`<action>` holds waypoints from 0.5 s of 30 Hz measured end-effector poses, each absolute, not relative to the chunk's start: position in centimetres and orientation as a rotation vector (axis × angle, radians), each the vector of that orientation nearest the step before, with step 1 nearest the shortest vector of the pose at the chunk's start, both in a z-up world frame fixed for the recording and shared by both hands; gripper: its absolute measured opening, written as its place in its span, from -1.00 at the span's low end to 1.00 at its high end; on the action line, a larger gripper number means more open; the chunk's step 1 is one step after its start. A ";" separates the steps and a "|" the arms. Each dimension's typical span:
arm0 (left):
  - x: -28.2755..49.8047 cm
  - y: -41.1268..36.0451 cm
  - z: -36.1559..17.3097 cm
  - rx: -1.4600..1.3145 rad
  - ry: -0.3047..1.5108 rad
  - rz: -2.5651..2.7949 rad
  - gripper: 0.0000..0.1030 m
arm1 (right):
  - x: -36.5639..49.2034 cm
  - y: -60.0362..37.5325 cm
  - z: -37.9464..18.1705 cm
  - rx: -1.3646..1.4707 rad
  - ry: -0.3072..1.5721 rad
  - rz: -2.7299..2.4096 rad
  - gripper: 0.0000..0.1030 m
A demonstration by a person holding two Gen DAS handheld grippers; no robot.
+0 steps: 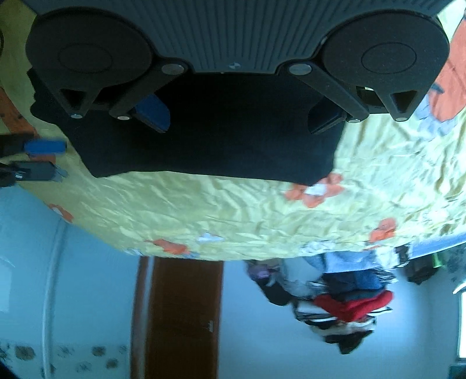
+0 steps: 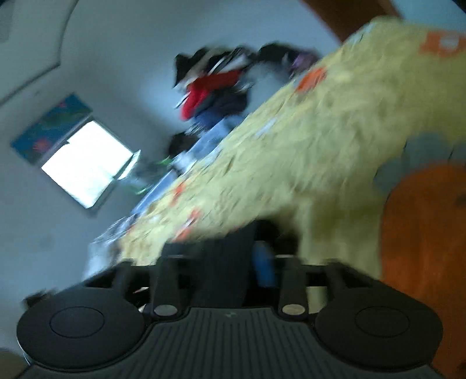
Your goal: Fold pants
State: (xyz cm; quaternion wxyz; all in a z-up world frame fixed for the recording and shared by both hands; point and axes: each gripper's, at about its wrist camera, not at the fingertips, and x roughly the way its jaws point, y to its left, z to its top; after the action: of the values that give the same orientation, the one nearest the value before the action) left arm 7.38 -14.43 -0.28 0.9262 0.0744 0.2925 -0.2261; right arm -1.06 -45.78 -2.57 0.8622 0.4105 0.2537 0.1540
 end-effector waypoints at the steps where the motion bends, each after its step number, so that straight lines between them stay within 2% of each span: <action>1: 7.5 -14.9 -0.4 0.157 0.611 -0.472 0.98 | -1.2 -45.6 -2.8 0.868 0.554 0.342 0.57; 8: 7.5 -16.8 -1.7 0.178 0.645 -0.485 0.98 | 0.1 -45.9 -3.7 0.955 0.578 0.437 0.57; 15: 7.9 -16.5 -2.2 0.185 0.641 -0.472 1.00 | 1.5 -45.0 -4.7 0.918 0.674 0.450 0.54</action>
State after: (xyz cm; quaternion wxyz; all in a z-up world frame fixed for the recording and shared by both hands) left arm 7.93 -16.50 -2.24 0.9177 0.0900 0.3116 -0.2296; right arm 1.49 -44.98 -4.68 0.8183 0.4311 0.3162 0.2112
